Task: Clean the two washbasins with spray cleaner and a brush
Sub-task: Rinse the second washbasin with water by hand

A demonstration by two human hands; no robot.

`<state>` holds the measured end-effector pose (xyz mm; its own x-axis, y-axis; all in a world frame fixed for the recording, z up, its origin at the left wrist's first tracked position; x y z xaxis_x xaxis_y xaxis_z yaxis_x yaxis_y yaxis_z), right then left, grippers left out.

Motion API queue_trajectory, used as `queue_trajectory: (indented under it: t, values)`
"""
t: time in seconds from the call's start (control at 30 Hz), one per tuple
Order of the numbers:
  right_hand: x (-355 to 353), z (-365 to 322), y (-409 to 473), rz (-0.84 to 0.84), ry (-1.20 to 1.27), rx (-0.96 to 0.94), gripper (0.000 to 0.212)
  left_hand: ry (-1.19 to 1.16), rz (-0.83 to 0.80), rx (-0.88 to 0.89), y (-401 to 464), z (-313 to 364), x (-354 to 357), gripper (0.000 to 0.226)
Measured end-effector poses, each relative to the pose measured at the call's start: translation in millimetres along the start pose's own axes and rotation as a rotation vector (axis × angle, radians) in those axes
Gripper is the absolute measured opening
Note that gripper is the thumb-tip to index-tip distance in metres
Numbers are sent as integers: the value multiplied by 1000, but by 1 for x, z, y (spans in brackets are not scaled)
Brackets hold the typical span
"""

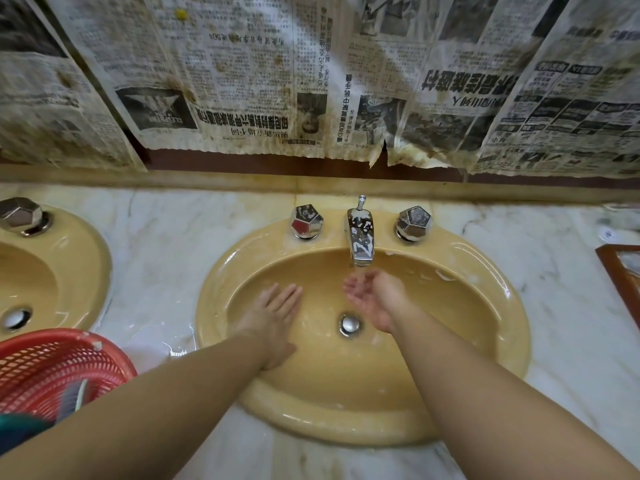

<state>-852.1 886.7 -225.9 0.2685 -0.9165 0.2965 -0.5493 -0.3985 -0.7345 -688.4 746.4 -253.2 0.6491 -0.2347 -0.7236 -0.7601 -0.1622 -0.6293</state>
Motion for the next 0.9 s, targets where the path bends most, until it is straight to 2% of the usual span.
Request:
queue_trajectory:
  t: [0.03,0.07,0.13,0.17,0.2,0.27,0.3,0.33,0.4,0.47,0.5,0.53,0.6,0.63,0.7,0.73,0.77,0.83,0.9]
  values:
    - [11,3,-5,-100,9,49,26,-11,21,-30,-4,0,-6,86]
    - [21,13,-13,-221,-81,149,29,-75,9,-25,-5,11,-12,81]
    - [29,33,-27,-389,-429,294,33,-385,-177,122,-13,56,-21,74]
    - [25,36,-25,-360,-536,297,31,-574,-294,256,-18,85,-24,71]
    - [17,34,-18,-256,-549,256,29,-717,-371,407,-24,110,-31,68]
    - [-6,20,-2,23,-342,132,26,-702,-409,560,-28,128,-30,63]
    - [-14,14,3,104,-174,74,24,-609,-409,512,-25,119,-19,65]
    - [-12,9,3,100,-35,40,22,-500,-379,402,-16,98,-5,69]
    - [12,9,-7,-115,-5,73,23,-204,-190,165,-5,38,6,77]
    - [30,27,-24,-365,-312,205,29,2,7,41,-6,-1,-1,81]
    - [29,38,-27,-423,-494,251,30,-7,31,9,-5,-3,-2,81]
    - [24,44,-28,-402,-643,258,30,-41,-15,-12,-3,5,0,81]
    - [3,43,-20,-227,-821,179,29,-274,-197,17,-2,51,-1,80]
    - [-10,40,-16,-138,-861,130,29,-439,-256,100,-2,82,-7,76]
    - [-34,35,-10,-16,-889,80,28,-784,-341,377,-13,140,-40,57]
    - [-44,35,-9,7,-922,76,28,-935,-333,494,-21,156,-56,48]
    - [-53,34,-7,13,-985,56,27,-1066,-380,471,-24,161,-59,38]
    - [-62,24,-2,-6,-1250,-67,24,-1210,-316,378,-16,151,-54,24]
    - [-62,15,-5,-38,-1578,-213,20,-1305,-210,89,1,118,-38,21]
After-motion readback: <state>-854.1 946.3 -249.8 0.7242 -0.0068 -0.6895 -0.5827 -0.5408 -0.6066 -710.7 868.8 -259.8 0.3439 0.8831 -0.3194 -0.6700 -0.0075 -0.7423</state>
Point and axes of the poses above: each hand's wrist, its own y-axis towards the middle knuckle, its own x-axis out of the palm, z = x × y, the point moved 7 cm from there along y, towards the middle knuckle, and after that the axes turned 2 degrees about y, right-handed, at the moved point
